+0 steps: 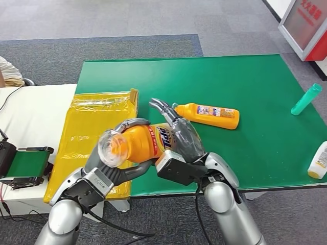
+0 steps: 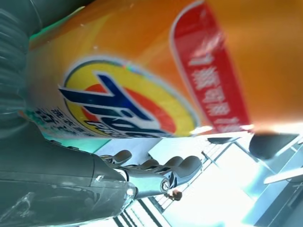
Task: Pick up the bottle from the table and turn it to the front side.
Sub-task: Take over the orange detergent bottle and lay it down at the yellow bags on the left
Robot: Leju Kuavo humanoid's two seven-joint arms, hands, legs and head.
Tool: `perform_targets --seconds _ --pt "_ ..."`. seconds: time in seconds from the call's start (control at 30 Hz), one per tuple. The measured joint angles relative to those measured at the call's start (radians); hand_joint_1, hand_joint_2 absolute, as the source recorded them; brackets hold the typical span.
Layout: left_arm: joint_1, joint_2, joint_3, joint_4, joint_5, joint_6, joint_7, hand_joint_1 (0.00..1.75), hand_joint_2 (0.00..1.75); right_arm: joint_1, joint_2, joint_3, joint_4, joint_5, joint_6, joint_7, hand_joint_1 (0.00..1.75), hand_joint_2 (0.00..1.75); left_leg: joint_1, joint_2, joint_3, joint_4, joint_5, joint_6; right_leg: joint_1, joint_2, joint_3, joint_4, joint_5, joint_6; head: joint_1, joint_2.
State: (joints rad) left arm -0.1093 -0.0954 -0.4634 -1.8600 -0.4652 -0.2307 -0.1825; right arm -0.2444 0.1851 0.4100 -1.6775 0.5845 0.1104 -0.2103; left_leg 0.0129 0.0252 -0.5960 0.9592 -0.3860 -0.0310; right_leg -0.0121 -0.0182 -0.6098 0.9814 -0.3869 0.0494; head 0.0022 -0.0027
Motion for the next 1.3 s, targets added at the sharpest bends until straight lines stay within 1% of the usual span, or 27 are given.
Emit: perform_targets --seconds 0.13,0.3,0.5,0.63,0.73,1.1,1.3 --pt "0.011 -0.011 0.011 -0.01 -0.051 0.013 -0.017 1.75 1.75 0.0 0.001 -0.002 -0.005 -0.002 0.001 0.005 0.0 1.75 0.0 0.0 0.0 0.0 0.0 0.0 0.0 0.0 0.0 0.0 0.0 0.0 0.0 0.0" --pt "0.024 -0.023 0.03 -0.02 -0.025 0.014 -0.017 1.75 1.75 0.0 0.002 -0.004 -0.012 -0.002 0.001 0.009 0.0 1.75 0.0 0.0 0.0 0.0 0.0 0.0 0.0 0.0 0.0 0.0 0.0 0.0 0.0 0.0" --pt "0.029 -0.031 0.046 -0.028 -0.047 0.027 -0.013 1.75 1.75 0.0 0.003 -0.01 -0.019 -0.001 0.0 0.01 0.0 1.75 0.0 0.0 0.0 0.0 0.0 0.0 0.0 0.0 0.0 0.0 0.0 0.0 0.0 0.0" --pt "0.03 -0.036 0.064 -0.035 -0.161 0.074 0.001 1.75 1.75 -0.001 0.004 -0.024 -0.029 0.003 -0.005 0.016 0.0 1.75 0.0 0.0 0.0 0.0 0.0 0.0 0.0 0.0 0.0 0.0 0.0 0.0 0.0 0.0" --pt "0.032 -0.04 0.088 -0.04 -0.241 0.091 0.006 1.75 1.75 -0.003 0.004 -0.039 -0.044 0.008 -0.009 0.024 0.0 1.75 0.0 0.0 0.0 0.0 0.0 0.0 0.0 0.0 0.0 0.0 0.0 0.0 0.0 0.0" --pt "0.032 -0.062 0.118 -0.053 -0.379 0.127 0.002 1.75 1.75 -0.006 0.012 -0.064 -0.069 0.014 -0.009 0.031 0.0 1.75 0.0 0.0 0.0 0.0 0.0 0.0 0.0 0.0 0.0 0.0 0.0 0.0 0.0 0.0" --pt "0.032 -0.064 0.123 -0.058 -0.554 0.188 0.03 1.75 1.75 -0.007 0.014 -0.071 -0.074 0.015 -0.011 0.036 0.0 1.75 0.0 0.0 0.0 0.0 0.0 0.0 0.0 0.0 0.0 0.0 0.0 0.0 0.0 0.0"
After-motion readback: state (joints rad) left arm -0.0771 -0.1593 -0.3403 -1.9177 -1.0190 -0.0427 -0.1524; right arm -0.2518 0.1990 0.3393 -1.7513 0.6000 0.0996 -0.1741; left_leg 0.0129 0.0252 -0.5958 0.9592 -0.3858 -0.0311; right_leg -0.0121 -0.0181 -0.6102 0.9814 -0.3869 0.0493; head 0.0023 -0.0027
